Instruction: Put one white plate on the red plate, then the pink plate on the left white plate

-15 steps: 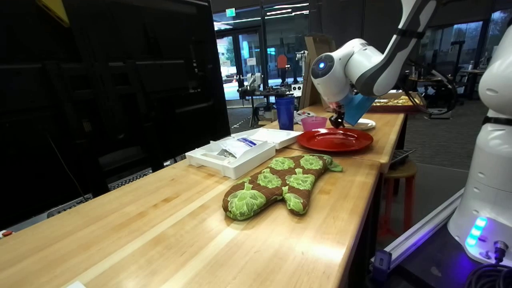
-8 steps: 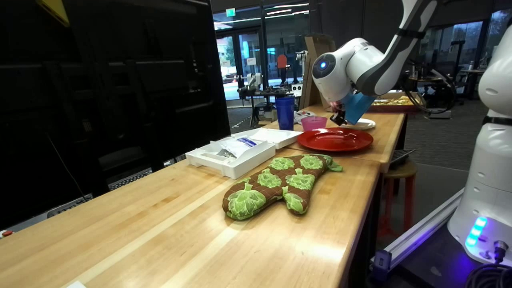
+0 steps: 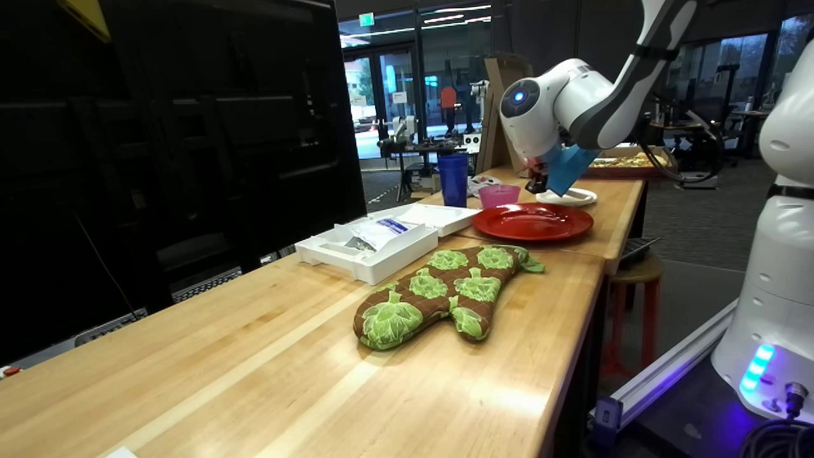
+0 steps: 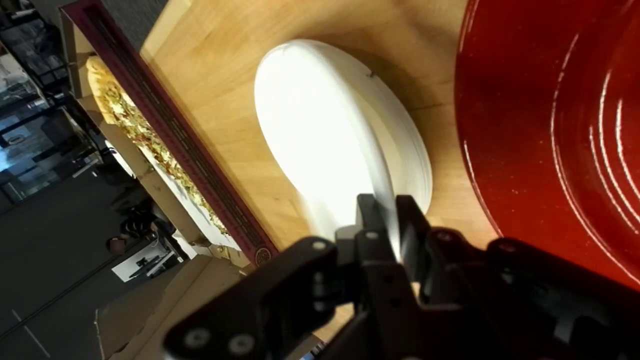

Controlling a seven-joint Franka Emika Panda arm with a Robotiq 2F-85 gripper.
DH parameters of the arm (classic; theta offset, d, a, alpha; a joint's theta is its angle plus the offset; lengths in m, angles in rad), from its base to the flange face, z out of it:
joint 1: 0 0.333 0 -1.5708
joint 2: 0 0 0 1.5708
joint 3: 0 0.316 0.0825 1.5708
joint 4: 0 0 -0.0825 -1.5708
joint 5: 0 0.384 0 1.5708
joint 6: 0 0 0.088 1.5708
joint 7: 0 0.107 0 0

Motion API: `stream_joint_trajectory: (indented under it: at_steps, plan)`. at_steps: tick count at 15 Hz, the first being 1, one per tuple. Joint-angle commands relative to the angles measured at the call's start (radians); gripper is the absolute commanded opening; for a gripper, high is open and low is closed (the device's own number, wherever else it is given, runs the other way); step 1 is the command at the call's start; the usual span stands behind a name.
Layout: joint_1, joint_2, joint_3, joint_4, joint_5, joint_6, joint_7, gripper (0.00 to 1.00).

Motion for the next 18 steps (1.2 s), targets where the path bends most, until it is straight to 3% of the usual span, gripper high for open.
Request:
stream_joint_trajectory:
  at_steps: [1, 8, 13, 18]
  plan:
    - [-0.016, -0.041, -0.016, -0.019, -0.031, 0.043, 0.006, 0.0]
    - [0.006, -0.089, 0.018, -0.038, 0.001, -0.059, -0.012, 0.01]
    - [0.073, -0.19, 0.088, -0.098, 0.057, -0.192, -0.049, 0.01]
    - [0.162, -0.338, 0.127, -0.162, 0.132, -0.146, -0.093, 0.01]
